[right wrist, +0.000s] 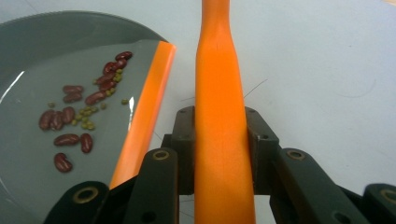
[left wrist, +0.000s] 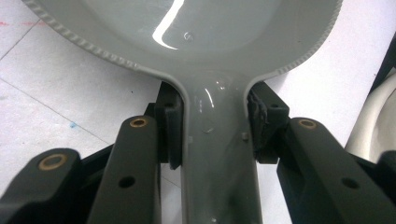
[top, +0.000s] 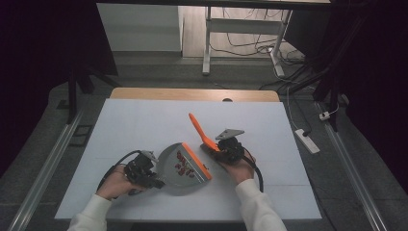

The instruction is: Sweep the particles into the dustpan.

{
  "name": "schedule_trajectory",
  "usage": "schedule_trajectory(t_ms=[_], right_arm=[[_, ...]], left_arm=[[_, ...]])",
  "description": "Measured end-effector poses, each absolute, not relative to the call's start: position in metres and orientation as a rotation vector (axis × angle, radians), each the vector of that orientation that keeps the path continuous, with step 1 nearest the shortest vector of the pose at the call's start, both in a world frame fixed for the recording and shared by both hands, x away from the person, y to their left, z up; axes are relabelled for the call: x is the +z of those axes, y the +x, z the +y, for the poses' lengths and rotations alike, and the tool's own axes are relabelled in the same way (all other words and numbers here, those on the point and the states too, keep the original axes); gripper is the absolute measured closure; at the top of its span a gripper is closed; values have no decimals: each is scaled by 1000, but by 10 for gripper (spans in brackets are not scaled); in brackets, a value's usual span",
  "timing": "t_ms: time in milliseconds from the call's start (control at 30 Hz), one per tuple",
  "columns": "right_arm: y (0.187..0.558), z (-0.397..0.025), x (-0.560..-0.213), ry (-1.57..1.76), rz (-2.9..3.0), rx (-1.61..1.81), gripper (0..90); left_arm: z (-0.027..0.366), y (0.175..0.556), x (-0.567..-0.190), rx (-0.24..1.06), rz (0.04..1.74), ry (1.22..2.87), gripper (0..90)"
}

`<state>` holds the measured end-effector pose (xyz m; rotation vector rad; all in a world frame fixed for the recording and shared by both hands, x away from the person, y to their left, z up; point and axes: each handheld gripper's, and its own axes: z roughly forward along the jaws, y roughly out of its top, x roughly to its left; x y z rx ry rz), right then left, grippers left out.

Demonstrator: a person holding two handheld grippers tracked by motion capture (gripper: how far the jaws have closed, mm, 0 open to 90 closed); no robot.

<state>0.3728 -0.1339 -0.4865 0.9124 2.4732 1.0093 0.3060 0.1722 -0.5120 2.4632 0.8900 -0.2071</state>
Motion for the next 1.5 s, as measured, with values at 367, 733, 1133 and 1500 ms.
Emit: schedule_trajectory(t_ms=[367,733,1133,1500], right_arm=[[366,-121,-489,879,2485,1019,699],[361,-108,-491,879,2502,1058,699],[346,-92,-488,848,2557,1219,699],[346,-101,-470,814,2466,1266,699]], left_arm=[[171,306,-513,-211,891,2467,619],[171,306,-512,-210,891,2467,619],[171,306,-513,-204,896,2472,619],[171,306,-513,-210,897,2469,619]])
